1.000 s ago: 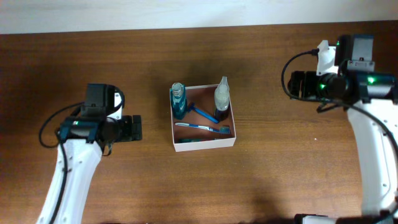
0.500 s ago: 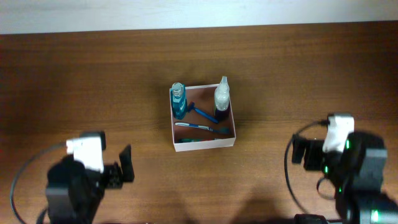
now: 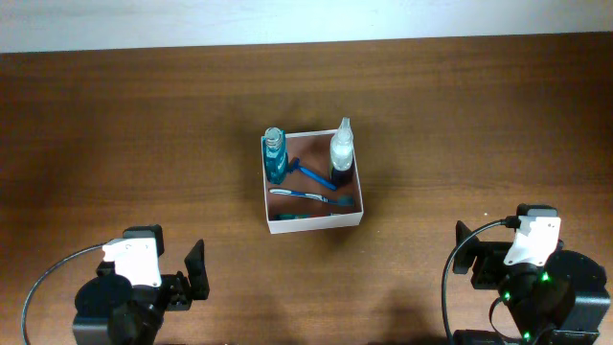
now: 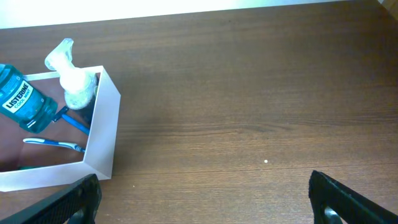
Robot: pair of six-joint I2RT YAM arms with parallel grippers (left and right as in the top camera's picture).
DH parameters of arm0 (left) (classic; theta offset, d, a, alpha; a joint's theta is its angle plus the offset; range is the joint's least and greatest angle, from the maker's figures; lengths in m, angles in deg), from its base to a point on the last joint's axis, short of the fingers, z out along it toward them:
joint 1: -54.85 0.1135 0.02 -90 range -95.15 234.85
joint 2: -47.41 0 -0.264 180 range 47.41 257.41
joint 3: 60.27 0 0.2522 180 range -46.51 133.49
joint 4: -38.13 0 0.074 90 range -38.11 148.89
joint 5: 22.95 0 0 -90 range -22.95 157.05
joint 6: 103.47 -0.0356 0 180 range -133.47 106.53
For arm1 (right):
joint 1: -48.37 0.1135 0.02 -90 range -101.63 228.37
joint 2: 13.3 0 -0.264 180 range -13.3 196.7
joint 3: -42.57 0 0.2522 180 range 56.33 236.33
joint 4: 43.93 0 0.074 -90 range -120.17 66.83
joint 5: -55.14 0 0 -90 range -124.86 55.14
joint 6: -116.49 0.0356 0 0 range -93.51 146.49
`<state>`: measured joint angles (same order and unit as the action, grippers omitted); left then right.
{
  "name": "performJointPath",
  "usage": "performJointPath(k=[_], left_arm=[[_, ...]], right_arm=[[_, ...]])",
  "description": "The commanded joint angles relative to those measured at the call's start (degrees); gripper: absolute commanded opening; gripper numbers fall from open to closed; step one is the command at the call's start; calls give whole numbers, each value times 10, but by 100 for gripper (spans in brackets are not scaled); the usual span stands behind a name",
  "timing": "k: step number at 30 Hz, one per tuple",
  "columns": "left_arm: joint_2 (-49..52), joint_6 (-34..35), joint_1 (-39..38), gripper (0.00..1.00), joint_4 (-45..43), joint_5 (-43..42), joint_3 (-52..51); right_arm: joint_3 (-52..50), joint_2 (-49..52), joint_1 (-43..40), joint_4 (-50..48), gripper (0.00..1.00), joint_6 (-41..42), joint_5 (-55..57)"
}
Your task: Pack container
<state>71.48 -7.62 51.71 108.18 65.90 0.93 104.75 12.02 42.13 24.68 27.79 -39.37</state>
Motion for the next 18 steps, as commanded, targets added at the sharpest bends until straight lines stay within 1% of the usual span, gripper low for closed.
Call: performJointPath(k=[1, 7, 11, 14, 16, 18], left_arm=[[-5, 8, 2, 99, 0, -8, -6], [-5, 8, 2, 99, 0, -8, -6], [-5, 8, 2, 99, 0, -8, -6], [-5, 8, 2, 99, 0, -8, -6], [-5, 8, 2, 99, 0, -8, -6], [-5, 8, 2, 99, 0, -8, -6]], right_arm=[[-5, -3, -2, -2, 99, 3, 7], [-5, -3, -2, 3, 99, 2, 7], [-20, -22, 4, -3, 99, -16, 3], [-69, -75, 10, -45, 99, -49, -12], [-115, -123, 17, -87, 99, -56, -24], [-196, -200, 32, -161, 99, -56, -37]])
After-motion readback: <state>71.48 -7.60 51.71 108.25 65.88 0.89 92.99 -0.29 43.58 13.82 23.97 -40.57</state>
